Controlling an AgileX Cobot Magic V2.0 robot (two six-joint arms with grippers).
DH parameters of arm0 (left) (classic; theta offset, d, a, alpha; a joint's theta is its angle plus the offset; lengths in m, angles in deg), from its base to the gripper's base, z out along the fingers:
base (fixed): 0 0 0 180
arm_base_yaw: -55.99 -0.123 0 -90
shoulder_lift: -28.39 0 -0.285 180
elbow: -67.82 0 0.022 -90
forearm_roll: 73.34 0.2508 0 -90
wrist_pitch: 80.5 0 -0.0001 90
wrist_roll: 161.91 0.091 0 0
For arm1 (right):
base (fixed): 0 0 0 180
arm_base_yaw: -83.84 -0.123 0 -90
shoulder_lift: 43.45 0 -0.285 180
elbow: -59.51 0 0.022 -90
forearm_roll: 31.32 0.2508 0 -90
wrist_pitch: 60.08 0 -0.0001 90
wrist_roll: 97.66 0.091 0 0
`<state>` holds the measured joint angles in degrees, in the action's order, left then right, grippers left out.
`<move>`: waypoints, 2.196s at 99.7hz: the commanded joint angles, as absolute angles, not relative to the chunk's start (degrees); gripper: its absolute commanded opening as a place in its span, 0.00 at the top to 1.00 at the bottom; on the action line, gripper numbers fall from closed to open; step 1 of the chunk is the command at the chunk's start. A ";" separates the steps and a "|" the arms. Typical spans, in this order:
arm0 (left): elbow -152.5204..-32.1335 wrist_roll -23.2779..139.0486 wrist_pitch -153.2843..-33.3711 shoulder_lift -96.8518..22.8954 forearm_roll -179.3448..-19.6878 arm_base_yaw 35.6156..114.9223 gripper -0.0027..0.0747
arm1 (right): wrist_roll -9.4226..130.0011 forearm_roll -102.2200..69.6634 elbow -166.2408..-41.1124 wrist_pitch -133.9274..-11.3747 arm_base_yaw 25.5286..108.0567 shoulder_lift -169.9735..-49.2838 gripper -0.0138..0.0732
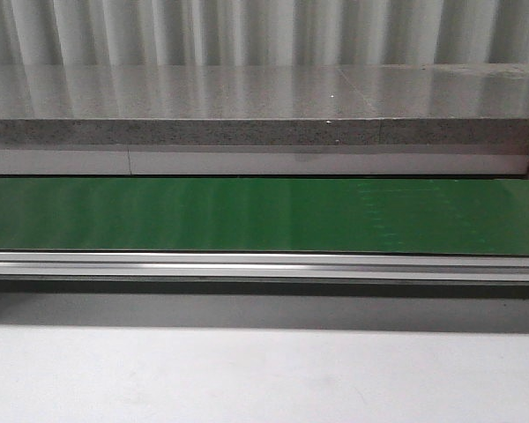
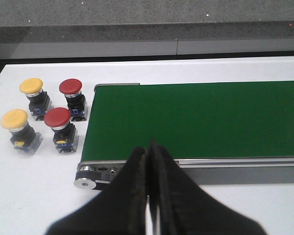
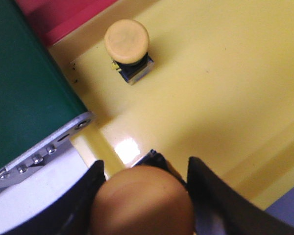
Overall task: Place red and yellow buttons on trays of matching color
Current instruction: 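Place the yellow button into the yellow tray and open the right gripper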
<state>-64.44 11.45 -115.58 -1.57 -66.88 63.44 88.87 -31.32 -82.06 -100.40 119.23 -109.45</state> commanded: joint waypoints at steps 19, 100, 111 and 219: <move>-66.02 11.40 -111.40 -1.93 -66.68 63.89 0.99 | 90.83 -30.88 -82.06 -90.42 119.64 -115.50 0.67; -66.02 11.40 -111.40 -1.93 -66.68 63.89 0.99 | 91.19 -29.98 -82.06 -85.92 119.64 -128.57 0.67; -66.02 11.40 -111.40 -1.93 -66.68 63.89 0.99 | 91.19 -29.98 -82.06 -85.84 119.64 -129.82 0.64; -66.02 11.40 -111.40 -1.93 -66.68 63.89 0.99 | 80.66 -29.94 -86.54 -96.09 96.10 -96.87 0.14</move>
